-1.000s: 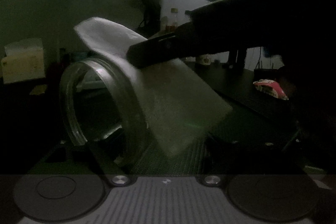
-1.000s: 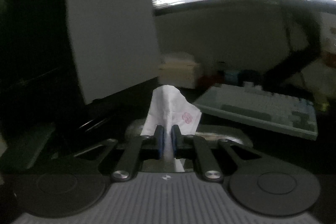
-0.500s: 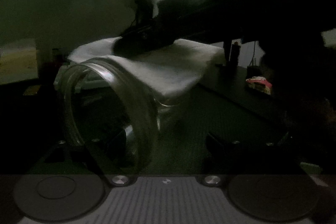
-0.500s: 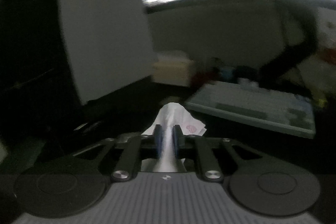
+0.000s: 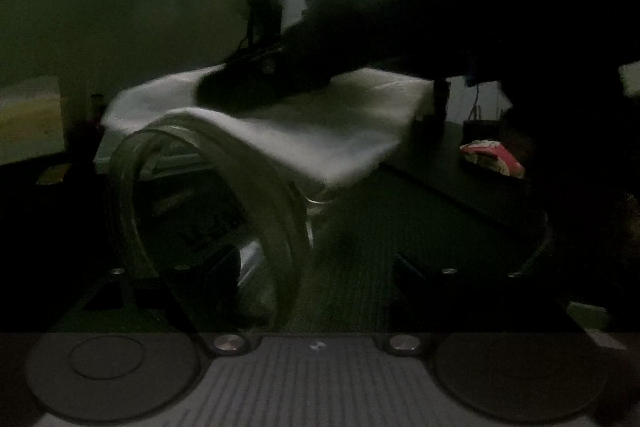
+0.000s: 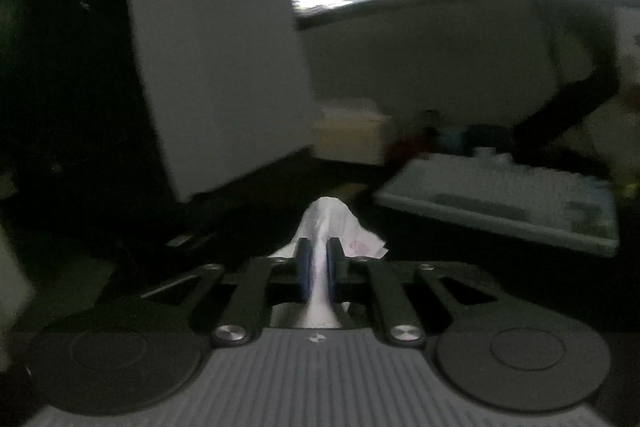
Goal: Clean container
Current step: 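Wrap the tissue over the jar body and rub with the right tool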
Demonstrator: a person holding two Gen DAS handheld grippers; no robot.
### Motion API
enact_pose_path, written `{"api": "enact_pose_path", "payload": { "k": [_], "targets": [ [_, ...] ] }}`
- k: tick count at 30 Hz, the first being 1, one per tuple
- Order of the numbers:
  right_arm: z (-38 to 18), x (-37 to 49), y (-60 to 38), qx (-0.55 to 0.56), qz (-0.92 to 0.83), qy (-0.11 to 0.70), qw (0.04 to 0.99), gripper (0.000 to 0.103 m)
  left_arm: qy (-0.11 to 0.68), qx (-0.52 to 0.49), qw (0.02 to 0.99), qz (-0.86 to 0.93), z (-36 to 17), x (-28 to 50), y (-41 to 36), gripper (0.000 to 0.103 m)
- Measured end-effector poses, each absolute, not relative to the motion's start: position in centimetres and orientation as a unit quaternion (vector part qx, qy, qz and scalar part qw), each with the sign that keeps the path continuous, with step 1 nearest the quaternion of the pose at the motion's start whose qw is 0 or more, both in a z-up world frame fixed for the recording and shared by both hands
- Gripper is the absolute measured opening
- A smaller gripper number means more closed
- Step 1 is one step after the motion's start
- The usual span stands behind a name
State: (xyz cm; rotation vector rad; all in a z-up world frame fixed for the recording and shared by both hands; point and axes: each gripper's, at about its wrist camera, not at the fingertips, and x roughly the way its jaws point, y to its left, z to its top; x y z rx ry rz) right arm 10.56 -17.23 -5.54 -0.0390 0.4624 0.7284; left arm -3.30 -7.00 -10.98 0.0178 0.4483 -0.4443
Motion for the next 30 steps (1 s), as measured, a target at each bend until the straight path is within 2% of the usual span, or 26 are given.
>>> {"api": "enact_pose_path", "payload": {
  "k": [2,6,10,18,25,30],
  "targets": [
    [-5.7,11.5,-18.0,-0.015,0.299,0.234,0.925,0.01,0.221,0.006,0.95,-0.22,-10.9,-3.8,-7.1,0.082],
    [-5.7,10.6,-18.0,-0.002,0.308,0.231,0.923,0.014,0.22,0.007,0.951,-0.219,-10.7,-4.8,-7.7,0.082],
    [-5.3,8.4,-17.0,0.0,0.398,0.217,0.891,0.014,0.22,0.01,0.951,-0.218,-10.6,-5.4,-8.3,0.087],
    [-5.3,11.2,-19.0,0.012,0.29,0.248,0.924,0.013,0.22,0.008,0.951,-0.218,-10.2,-7.5,-9.4,0.087],
    [-5.6,9.1,-17.2,0.011,0.38,0.224,0.898,0.013,0.22,0.01,0.951,-0.218,-10.0,-8.9,-10.1,0.089],
    [-5.6,9.7,-17.6,-0.001,0.353,0.225,0.908,0.013,0.22,0.009,0.951,-0.219,-9.7,-10.5,-10.9,0.089]
  ]
}}
